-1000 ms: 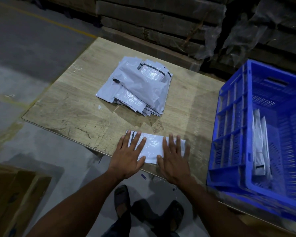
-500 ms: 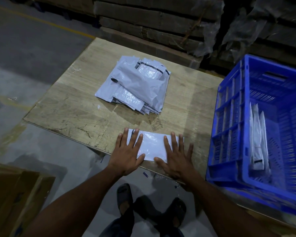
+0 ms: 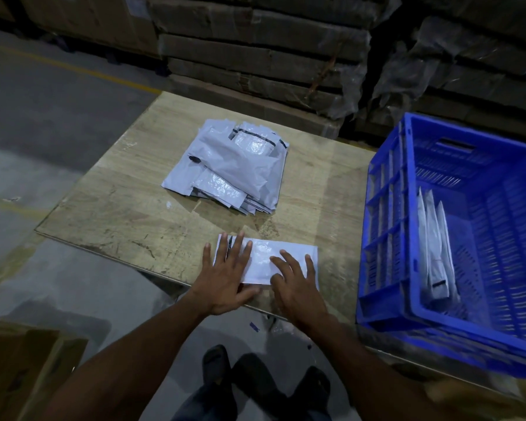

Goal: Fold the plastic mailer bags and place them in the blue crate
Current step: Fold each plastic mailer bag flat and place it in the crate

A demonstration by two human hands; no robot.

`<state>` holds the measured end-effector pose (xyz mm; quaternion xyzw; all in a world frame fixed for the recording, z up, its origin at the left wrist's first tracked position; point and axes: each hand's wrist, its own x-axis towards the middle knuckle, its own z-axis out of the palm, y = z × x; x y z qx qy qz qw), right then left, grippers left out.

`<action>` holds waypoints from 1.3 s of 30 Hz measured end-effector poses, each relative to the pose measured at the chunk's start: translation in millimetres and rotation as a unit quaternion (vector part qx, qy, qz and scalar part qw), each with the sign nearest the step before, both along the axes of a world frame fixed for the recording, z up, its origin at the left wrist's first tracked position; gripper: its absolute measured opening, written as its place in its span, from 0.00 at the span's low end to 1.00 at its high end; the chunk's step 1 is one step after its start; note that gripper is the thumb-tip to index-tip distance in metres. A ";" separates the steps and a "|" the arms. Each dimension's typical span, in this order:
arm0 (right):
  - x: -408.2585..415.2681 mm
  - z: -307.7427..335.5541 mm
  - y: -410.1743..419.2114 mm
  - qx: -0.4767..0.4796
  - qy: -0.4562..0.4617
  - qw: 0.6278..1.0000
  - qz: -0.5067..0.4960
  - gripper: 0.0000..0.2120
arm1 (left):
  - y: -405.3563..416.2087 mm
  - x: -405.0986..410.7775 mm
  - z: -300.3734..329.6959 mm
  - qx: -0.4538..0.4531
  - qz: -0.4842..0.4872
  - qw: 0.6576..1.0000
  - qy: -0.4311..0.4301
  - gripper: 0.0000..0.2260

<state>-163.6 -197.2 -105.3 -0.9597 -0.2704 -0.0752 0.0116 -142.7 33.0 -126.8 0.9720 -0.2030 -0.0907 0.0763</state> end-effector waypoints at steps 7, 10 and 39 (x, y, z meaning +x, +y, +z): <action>-1.2 18.7 -1.0 0.019 -0.033 0.998 0.041 0.08 | -2.2 13.1 -3.2 0.035 -0.020 0.999 0.021 0.43; -15.7 23.7 2.9 -0.015 -0.059 0.984 0.165 0.15 | -5.3 18.3 1.0 0.034 -0.036 0.999 0.017 0.42; 87.4 263.0 -182.8 0.190 -0.155 0.964 -0.106 0.15 | -142.4 42.0 6.7 -0.029 -0.031 0.998 0.038 0.37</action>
